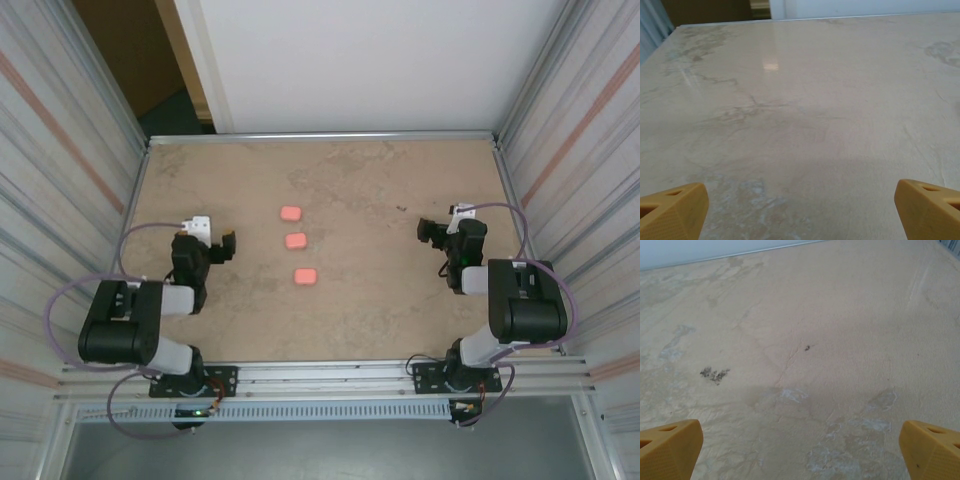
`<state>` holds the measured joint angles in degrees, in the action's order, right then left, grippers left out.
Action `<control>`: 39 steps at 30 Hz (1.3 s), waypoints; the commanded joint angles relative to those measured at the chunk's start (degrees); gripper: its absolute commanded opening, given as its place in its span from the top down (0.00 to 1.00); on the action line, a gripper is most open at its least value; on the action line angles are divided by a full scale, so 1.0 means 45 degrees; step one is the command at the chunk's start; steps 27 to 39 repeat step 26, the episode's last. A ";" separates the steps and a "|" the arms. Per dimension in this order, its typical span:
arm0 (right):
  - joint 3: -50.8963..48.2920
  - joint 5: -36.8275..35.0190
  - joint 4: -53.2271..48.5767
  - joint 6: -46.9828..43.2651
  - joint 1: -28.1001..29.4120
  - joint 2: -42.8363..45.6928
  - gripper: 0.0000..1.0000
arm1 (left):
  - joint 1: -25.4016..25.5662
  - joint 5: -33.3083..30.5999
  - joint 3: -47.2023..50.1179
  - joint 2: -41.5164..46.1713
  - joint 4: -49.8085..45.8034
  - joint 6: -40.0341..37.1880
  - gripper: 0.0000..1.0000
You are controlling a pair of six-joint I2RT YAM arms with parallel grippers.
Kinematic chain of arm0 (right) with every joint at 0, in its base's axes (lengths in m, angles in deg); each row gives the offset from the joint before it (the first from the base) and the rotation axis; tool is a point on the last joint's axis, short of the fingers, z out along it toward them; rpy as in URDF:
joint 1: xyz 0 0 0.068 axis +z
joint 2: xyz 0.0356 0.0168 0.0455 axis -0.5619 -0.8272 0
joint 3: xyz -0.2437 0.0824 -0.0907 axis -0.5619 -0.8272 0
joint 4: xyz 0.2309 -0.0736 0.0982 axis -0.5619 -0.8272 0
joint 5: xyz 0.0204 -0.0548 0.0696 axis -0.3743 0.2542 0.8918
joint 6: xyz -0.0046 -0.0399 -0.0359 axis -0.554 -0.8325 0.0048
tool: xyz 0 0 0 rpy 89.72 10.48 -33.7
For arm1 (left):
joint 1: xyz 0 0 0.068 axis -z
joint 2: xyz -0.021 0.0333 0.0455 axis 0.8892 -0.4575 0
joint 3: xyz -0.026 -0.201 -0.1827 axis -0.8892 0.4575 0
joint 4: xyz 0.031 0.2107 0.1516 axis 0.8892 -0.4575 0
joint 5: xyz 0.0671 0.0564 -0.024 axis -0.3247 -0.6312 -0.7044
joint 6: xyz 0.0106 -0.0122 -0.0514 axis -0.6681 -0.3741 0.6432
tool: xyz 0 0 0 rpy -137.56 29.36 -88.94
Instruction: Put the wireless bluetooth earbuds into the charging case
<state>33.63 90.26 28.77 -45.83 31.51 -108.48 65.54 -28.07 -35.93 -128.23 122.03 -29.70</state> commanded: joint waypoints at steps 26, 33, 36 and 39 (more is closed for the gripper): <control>0.0153 -0.0369 -0.0163 -0.0374 0.0087 0.0016 0.00 | -0.0535 0.1086 -0.1771 -0.0473 -0.1741 -0.0161 0.01; 0.0153 -0.0369 -0.0163 -0.0374 0.0087 0.0016 0.00 | -0.0535 0.1086 -0.1771 -0.0473 -0.1741 -0.0161 0.01; 0.0153 -0.0369 -0.0163 -0.0374 0.0087 0.0016 0.00 | -0.0535 0.1086 -0.1771 -0.0473 -0.1741 -0.0161 0.01; 0.0153 -0.0369 -0.0163 -0.0374 0.0087 0.0016 0.00 | -0.0535 0.1086 -0.1771 -0.0473 -0.1741 -0.0161 0.01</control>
